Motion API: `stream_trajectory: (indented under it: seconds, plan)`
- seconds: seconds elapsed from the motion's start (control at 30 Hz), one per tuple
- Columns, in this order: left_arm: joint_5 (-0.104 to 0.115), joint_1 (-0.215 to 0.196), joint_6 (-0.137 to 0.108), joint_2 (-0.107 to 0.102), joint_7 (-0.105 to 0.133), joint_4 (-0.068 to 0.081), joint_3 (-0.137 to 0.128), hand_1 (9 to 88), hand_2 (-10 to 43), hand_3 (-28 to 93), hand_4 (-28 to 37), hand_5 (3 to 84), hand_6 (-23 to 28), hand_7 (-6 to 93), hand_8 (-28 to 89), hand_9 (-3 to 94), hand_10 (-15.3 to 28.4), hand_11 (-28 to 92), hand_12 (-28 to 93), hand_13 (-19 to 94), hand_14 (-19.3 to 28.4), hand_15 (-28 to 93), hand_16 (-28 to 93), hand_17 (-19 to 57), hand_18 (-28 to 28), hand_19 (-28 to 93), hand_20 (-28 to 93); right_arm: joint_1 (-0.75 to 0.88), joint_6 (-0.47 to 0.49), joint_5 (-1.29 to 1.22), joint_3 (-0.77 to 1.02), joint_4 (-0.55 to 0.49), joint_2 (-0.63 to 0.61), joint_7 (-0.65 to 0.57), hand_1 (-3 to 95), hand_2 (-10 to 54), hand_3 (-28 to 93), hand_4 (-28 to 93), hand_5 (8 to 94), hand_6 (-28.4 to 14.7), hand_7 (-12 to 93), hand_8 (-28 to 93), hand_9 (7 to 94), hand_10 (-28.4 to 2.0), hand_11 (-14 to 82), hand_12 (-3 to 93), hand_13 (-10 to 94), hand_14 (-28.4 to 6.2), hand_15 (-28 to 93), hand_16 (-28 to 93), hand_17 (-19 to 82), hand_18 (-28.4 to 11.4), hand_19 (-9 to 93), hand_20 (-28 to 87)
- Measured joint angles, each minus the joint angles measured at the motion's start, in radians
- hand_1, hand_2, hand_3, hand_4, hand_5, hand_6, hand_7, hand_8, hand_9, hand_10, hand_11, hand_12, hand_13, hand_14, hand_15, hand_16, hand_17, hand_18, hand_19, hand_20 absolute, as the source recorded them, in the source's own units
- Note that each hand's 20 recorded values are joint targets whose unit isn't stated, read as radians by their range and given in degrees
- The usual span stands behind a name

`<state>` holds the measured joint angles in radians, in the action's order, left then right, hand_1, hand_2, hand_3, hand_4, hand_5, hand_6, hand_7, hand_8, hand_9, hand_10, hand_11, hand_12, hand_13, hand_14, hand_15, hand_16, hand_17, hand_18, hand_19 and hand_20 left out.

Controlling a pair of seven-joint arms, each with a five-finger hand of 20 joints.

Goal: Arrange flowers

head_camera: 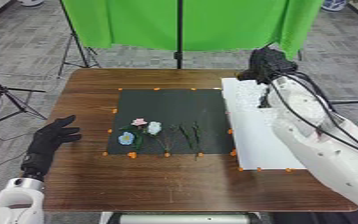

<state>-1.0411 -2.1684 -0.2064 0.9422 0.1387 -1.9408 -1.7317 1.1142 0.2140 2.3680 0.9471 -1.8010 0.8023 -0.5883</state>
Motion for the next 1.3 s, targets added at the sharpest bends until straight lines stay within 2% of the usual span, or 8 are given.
stream_trajectory:
  seconds: [0.23, 0.57, 0.7, 0.8, 0.9, 0.93, 1.1, 1.3]
  plan:
    - [-0.001, -0.001, 0.002, 0.000, -0.002, 0.000, 0.000, 21.4, 18.2, 59, -28.3, 41.5, 5.2, 12.6, -6, 46.3, 15.1, 23, 12, 42, 20.5, 30, -2, 6.4, 13.8, 11, 16, 0.028, 0.147, -0.015, -0.003, 0.061, -0.012, -0.025, 22.7, -9.5, 59, -9, 58.5, -1.3, 9, -6, 69.9, -19.2, 16.8, 26.0, 86, -4.8, 64, 38, 61, -16.5, 93, 64]
    - [-0.001, 0.002, 0.012, -0.001, -0.003, 0.002, 0.006, 21.5, 18.2, 59, -28.3, 41.5, 5.1, 12.6, -6, 46.3, 15.1, 24, 12, 42, 20.5, 30, -2, 6.3, 13.8, 11, 16, 0.032, 0.113, 0.010, -0.023, 0.227, 0.018, -0.042, 30.2, -9.5, 62, -10, 55.8, -0.8, 10, -6, 71.3, -17.5, 19.0, 25.3, 87, -3.3, 64, 37, 63, -15.4, 93, 63]
    - [-0.001, 0.004, 0.013, -0.001, -0.003, 0.002, 0.009, 21.6, 18.2, 59, -28.3, 41.6, 5.1, 12.7, -6, 46.4, 15.1, 23, 12, 42, 20.4, 30, -2, 6.3, 13.8, 11, 16, 0.049, 0.045, -0.020, -0.017, 0.248, 0.025, -0.044, 39.5, -9.5, 64, -12, 57.8, -1.1, 13, -7, 75.7, -16.1, 22.1, 24.8, 90, -1.8, 63, 36, 65, -14.2, 93, 63]
    - [-0.001, 0.004, 0.013, -0.001, -0.003, 0.002, 0.009, 21.6, 18.2, 59, -28.3, 41.6, 5.0, 12.7, -6, 46.4, 15.1, 23, 12, 42, 20.5, 30, -2, 6.4, 13.8, 11, 16, 0.060, -0.076, -0.098, -0.019, 0.268, 0.032, -0.040, 44.7, -9.5, 65, -15, 61.4, -0.5, 16, -8, 80.5, -14.4, 24.0, 24.8, 91, -0.9, 62, 37, 66, -13.3, 93, 62]
    - [-0.001, 0.004, 0.013, 0.000, -0.003, 0.002, 0.008, 21.6, 18.2, 59, -28.3, 41.6, 5.1, 12.7, -6, 46.4, 15.2, 23, 12, 42, 20.5, 30, -2, 6.3, 13.8, 11, 16, 0.072, -0.197, -0.130, -0.027, 0.287, 0.039, -0.028, 51.8, -9.5, 60, -16, 63.9, 0.1, 18, -9, 84.0, -12.2, 17.9, 34.3, 92, -0.4, 61, 37, 67, -12.9, 93, 61]
    - [-0.001, 0.004, 0.013, 0.000, -0.002, 0.002, 0.008, 21.7, 18.2, 59, -28.3, 41.6, 5.1, 12.7, -6, 46.4, 15.2, 23, 12, 42, 20.5, 30, -2, 6.3, 13.8, 11, 16, 0.075, -0.222, -0.130, -0.030, 0.291, 0.042, -0.025, 54.8, -9.5, 58, -16, 65.2, 0.0, 18, -5, 85.6, -11.4, 14.7, 37.7, 93, -0.1, 61, 37, 67, -12.7, 93, 61]
    - [-0.001, 0.004, 0.013, 0.002, -0.002, 0.002, 0.008, 21.7, 18.2, 59, -28.3, 41.6, 5.0, 12.8, -6, 46.4, 15.1, 24, 12, 42, 20.5, 30, -2, 6.3, 13.8, 11, 16, 0.079, -0.241, -0.123, -0.046, 0.307, 0.055, -0.012, 63.7, -9.5, 52, -13, 73.6, -2.5, 20, 12, 90.5, -9.5, 10.9, 43.8, 93, 0.3, 61, 37, 68, -11.9, 93, 60]
    - [-0.001, 0.000, 0.013, 0.004, -0.002, 0.001, 0.005, 21.6, 18.3, 59, -28.3, 41.6, 5.0, 12.8, -6, 46.4, 15.1, 24, 12, 42, 20.5, 30, -2, 6.3, 13.8, 11, 16, 0.074, -0.320, -0.151, -0.064, 0.317, 0.057, -0.005, 66.0, -9.5, 54, -14, 79.2, -3.2, 23, 16, 92.8, -9.1, 12.8, 45.1, 94, 0.5, 63, 36, 69, -11.7, 93, 60]
